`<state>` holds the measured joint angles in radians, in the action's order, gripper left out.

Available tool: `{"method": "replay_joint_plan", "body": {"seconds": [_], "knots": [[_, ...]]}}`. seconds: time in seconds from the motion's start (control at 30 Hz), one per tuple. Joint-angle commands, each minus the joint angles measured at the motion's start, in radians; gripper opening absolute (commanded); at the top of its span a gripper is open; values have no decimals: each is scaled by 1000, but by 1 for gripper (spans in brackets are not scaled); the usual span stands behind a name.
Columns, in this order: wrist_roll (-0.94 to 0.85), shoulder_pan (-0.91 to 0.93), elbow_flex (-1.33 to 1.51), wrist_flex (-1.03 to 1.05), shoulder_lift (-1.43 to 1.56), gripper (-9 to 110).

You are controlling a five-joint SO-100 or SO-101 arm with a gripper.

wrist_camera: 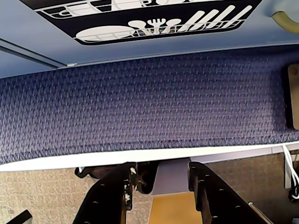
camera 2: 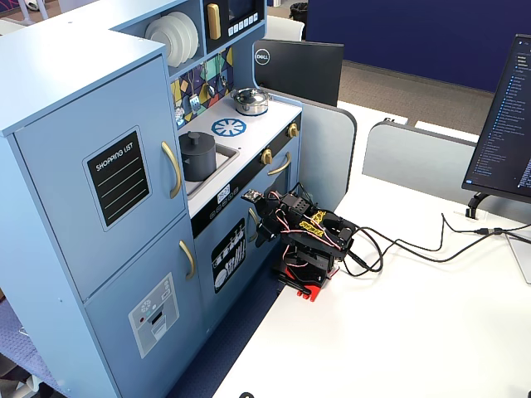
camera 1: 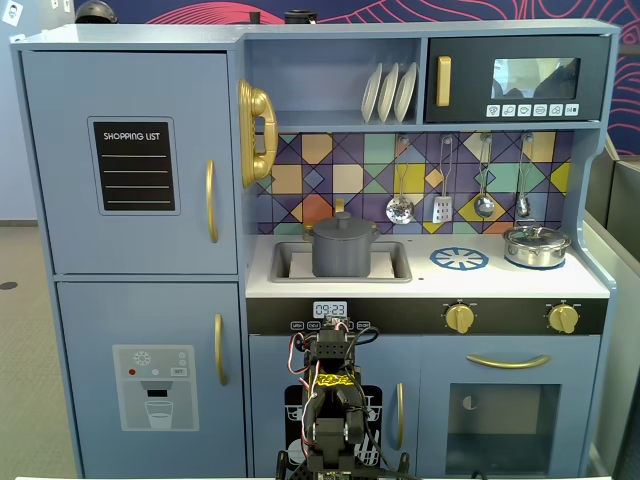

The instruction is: Pick up the lid from the counter and put it on the gray recipient

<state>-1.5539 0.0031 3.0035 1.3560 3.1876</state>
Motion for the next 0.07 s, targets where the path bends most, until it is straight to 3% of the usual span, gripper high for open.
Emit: {"method": "replay_joint_plan", "body": {"seconds": [0.0,0.03], "knots": [[28,-8,-2,173,-9,5],[28,-8,-2,173,-9,5]]}}
